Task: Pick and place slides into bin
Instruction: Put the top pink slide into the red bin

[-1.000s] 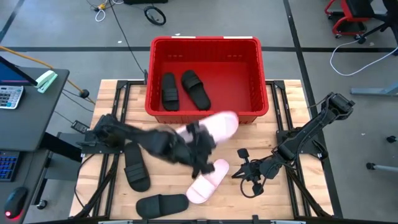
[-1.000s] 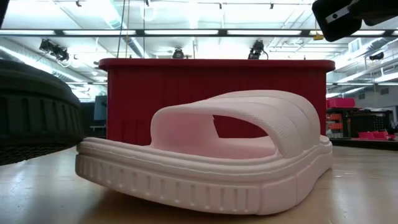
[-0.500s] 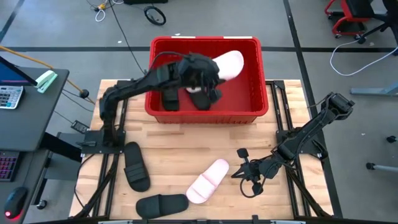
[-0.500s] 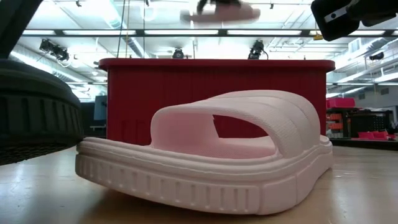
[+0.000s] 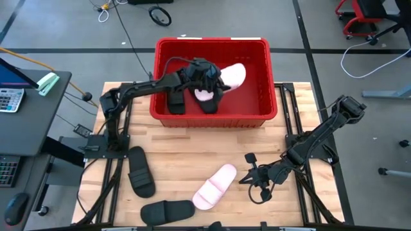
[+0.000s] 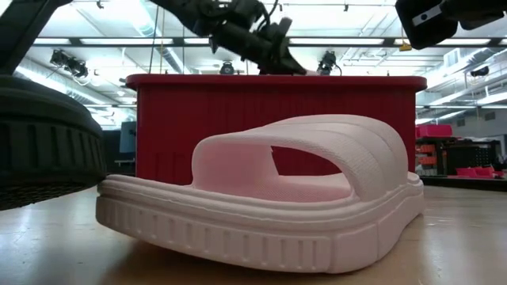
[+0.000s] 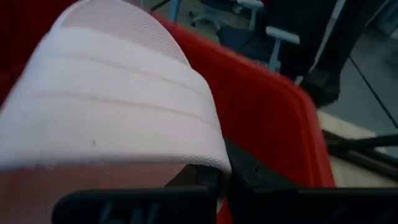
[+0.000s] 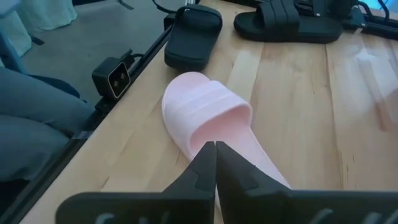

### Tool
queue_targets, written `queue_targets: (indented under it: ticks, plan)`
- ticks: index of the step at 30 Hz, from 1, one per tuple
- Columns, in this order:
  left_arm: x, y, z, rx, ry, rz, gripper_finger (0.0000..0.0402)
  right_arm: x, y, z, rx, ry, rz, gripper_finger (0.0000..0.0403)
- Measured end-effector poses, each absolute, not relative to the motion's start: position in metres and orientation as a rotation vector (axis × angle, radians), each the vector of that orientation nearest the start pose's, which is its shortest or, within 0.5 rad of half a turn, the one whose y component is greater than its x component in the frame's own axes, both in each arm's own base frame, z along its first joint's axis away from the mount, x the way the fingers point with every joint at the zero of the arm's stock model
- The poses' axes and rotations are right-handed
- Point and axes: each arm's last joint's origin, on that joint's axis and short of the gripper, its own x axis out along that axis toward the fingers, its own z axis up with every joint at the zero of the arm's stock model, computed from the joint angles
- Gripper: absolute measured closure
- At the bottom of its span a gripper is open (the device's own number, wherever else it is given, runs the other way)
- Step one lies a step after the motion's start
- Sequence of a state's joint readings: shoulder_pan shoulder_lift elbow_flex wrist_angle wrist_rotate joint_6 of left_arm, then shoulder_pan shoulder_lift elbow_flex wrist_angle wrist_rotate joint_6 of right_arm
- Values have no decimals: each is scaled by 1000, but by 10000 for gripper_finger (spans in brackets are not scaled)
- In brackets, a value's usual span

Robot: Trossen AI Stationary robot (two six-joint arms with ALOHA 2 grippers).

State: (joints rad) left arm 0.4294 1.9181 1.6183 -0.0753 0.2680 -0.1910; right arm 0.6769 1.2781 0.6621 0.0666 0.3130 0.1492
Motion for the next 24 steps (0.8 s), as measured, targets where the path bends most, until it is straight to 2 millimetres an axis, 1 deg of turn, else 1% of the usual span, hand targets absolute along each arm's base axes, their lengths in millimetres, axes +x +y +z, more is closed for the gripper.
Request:
queue_targets:
  ticks: [3, 6, 10, 17, 24]
  plan:
    - [411, 178, 284, -319, 395, 180, 391, 208, 156, 214, -139, 505, 322, 393]
    - [411, 170, 274, -333, 419, 125, 390, 208, 156, 214, -150, 501, 325, 393]
    - [413, 156, 261, -343, 467, 95, 388, 208, 156, 214, -168, 497, 331, 393]
    - [415, 139, 249, -343, 508, 61, 388, 208, 156, 215, -184, 490, 336, 393]
    - [415, 136, 247, -349, 538, 61, 381, 208, 156, 215, -175, 491, 334, 393]
